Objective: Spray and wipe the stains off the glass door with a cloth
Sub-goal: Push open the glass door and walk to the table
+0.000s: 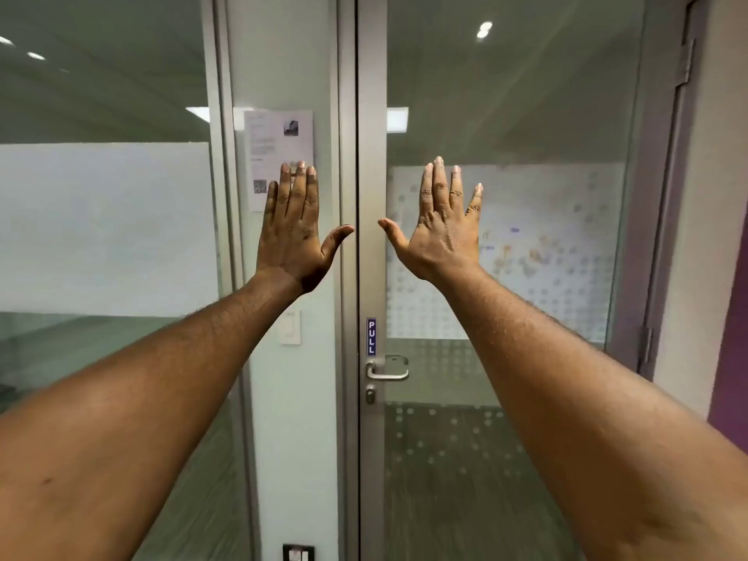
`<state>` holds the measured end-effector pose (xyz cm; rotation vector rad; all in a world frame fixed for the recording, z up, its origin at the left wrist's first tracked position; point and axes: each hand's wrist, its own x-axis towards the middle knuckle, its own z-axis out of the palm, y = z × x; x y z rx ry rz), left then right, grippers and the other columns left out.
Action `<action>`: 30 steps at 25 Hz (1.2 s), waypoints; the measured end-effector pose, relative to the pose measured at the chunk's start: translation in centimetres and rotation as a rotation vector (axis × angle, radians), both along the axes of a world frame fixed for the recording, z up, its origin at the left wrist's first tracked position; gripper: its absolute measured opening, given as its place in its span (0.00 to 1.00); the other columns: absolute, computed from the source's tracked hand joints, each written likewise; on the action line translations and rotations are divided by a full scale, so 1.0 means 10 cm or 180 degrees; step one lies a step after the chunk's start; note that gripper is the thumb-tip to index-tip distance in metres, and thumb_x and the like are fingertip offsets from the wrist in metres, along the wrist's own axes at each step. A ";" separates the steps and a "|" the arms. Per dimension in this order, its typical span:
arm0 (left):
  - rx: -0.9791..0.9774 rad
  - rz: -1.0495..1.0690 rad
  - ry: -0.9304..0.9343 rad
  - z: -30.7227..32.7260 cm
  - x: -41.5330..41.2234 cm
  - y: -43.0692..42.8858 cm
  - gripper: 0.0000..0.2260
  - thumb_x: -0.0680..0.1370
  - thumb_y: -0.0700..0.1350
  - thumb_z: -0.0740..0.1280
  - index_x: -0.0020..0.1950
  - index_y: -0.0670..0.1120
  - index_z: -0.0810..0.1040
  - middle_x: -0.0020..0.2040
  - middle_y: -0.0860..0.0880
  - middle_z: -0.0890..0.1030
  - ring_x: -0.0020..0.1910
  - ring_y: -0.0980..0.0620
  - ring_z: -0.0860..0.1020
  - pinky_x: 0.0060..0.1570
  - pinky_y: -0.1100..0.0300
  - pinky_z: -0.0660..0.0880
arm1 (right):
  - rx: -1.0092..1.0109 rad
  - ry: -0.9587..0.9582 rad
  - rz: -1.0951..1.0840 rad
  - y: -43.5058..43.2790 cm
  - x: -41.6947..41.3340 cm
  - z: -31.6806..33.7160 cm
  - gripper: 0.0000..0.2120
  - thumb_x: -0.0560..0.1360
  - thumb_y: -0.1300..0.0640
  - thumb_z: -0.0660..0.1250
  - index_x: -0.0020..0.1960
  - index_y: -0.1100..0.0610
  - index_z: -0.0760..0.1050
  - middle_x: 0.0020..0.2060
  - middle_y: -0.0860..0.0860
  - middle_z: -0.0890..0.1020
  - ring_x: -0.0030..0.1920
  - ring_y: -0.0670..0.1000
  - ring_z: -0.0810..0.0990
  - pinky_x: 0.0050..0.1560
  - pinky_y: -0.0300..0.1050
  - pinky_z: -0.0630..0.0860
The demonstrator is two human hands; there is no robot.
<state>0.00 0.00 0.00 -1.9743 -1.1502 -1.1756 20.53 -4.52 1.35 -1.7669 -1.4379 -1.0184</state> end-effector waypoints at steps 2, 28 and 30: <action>-0.0046 0.0186 0.0141 -0.17 -0.11 -0.06 0.40 0.78 0.67 0.46 0.80 0.40 0.46 0.81 0.42 0.48 0.80 0.43 0.44 0.79 0.46 0.44 | -0.0170 0.0045 0.0095 0.03 -0.18 -0.18 0.45 0.73 0.28 0.39 0.76 0.60 0.35 0.78 0.55 0.39 0.77 0.57 0.38 0.74 0.66 0.40; -0.2016 0.1668 0.0121 -3.19 -2.80 -1.98 0.39 0.78 0.67 0.42 0.80 0.40 0.50 0.81 0.42 0.52 0.81 0.45 0.45 0.79 0.51 0.44 | -0.1915 0.0340 0.2118 -0.73 -3.28 -3.01 0.41 0.76 0.33 0.45 0.77 0.60 0.45 0.78 0.55 0.46 0.77 0.58 0.44 0.74 0.66 0.42; -0.2184 0.1765 -0.0103 -3.45 -3.14 -2.33 0.39 0.78 0.67 0.42 0.80 0.41 0.50 0.81 0.42 0.51 0.81 0.45 0.45 0.79 0.51 0.44 | -0.2087 0.0306 0.2291 -1.02 -3.69 -3.21 0.40 0.77 0.33 0.47 0.77 0.60 0.45 0.78 0.55 0.47 0.77 0.58 0.44 0.74 0.66 0.42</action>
